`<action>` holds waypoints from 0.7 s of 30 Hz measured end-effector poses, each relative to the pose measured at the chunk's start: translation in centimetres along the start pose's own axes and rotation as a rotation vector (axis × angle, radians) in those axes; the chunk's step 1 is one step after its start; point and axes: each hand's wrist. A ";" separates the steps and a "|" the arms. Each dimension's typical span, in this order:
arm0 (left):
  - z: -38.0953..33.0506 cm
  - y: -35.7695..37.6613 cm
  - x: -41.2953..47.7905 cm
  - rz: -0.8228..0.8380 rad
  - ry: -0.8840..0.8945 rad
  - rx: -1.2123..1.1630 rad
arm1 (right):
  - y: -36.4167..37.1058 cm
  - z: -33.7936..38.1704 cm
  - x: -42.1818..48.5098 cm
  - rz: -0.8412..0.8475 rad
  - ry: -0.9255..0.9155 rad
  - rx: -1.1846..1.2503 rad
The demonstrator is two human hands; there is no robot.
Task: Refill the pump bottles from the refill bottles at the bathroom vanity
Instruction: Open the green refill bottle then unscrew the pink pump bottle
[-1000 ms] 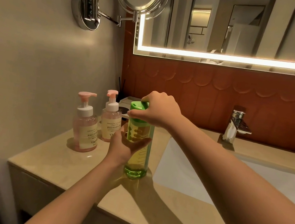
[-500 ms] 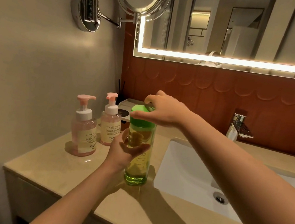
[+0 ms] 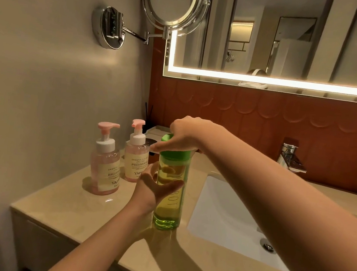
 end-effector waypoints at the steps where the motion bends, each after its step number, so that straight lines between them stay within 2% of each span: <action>1: 0.0 0.0 0.0 0.002 -0.005 -0.009 | 0.2 0.2 0.2 -0.054 0.015 -0.084; 3: 0.0 0.0 0.1 0.007 0.002 0.016 | 0.1 0.3 0.5 -0.064 0.002 -0.102; 7: -0.2 -0.3 0.1 0.028 0.015 0.065 | -0.9 0.5 0.3 0.101 -0.040 0.082; 9: 0.0 -0.2 0.2 0.001 0.011 0.117 | -0.5 0.6 0.7 0.064 -0.036 0.061; 13: 0.4 -0.2 0.4 -0.034 0.018 0.101 | 0.1 0.6 0.8 -0.071 -0.009 -0.191; 15: 0.4 -0.2 0.4 -0.040 0.017 0.097 | 0.0 0.6 0.6 -0.091 -0.021 -0.211; 21: 0.5 -0.4 0.5 -0.032 0.018 0.098 | -1.3 0.4 -0.4 0.051 -0.112 0.130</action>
Point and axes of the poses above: each hand's wrist, its own x-axis towards the middle knuckle, its own y-axis out of the palm, z = x × y, and after that the axes turned 11 degrees about -y, right-handed
